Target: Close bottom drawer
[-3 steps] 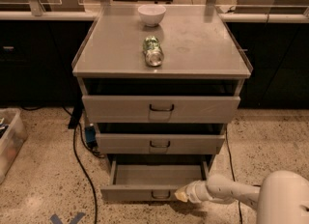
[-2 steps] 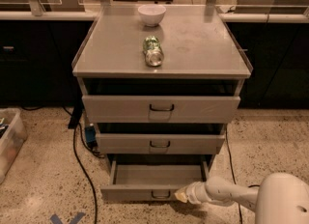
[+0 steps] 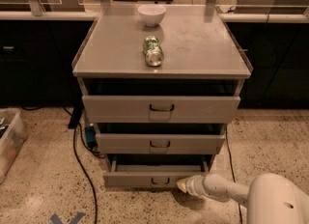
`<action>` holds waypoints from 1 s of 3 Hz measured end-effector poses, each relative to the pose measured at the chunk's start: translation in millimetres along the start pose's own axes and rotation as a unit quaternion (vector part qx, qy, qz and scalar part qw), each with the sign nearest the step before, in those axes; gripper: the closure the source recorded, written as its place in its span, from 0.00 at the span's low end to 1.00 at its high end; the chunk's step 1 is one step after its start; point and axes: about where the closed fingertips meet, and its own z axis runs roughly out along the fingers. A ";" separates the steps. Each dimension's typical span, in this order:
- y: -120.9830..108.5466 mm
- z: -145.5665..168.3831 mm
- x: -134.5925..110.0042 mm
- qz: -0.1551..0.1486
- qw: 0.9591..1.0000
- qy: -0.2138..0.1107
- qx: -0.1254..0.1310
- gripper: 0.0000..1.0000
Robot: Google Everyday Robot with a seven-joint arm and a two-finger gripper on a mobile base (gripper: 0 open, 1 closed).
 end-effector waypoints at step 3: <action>-31.5 -16.1 -22.4 0.075 0.993 -0.094 -0.015 1.00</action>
Offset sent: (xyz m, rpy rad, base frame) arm 0.0388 -0.0568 0.0362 0.3761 -0.1054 -0.2572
